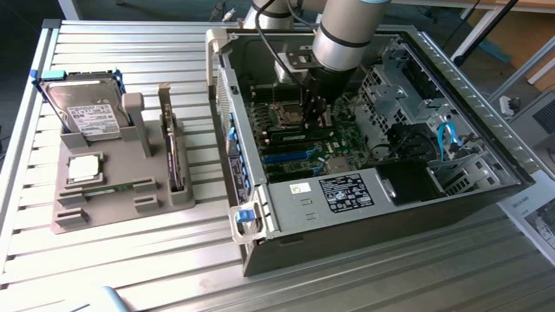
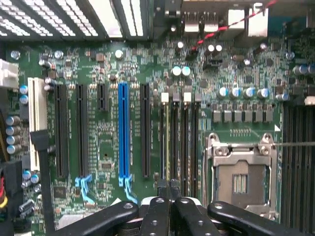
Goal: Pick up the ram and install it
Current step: 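Press down the ram until it locks into place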
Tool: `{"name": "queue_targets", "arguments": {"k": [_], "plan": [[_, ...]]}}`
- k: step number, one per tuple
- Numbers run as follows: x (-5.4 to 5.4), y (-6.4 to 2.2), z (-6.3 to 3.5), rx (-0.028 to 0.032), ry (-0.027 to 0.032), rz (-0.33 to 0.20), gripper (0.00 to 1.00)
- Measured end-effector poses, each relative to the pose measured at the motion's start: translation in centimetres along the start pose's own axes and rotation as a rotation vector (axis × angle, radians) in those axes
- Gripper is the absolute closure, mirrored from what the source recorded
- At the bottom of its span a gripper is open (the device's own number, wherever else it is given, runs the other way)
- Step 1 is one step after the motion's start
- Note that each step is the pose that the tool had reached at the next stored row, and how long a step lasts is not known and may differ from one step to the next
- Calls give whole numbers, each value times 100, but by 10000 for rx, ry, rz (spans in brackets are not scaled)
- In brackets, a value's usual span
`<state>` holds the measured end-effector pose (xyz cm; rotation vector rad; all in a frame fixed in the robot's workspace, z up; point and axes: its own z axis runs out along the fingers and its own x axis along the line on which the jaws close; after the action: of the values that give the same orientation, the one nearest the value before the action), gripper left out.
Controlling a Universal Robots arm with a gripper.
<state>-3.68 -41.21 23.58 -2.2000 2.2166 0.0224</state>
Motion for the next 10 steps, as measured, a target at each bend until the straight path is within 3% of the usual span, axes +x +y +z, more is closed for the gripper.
{"name": "queue_targets", "arguments": {"k": [6, 10], "plan": [[1, 136, 0, 15, 0, 0, 90], [2, 137, 4, 14, 1, 0, 90]]}}
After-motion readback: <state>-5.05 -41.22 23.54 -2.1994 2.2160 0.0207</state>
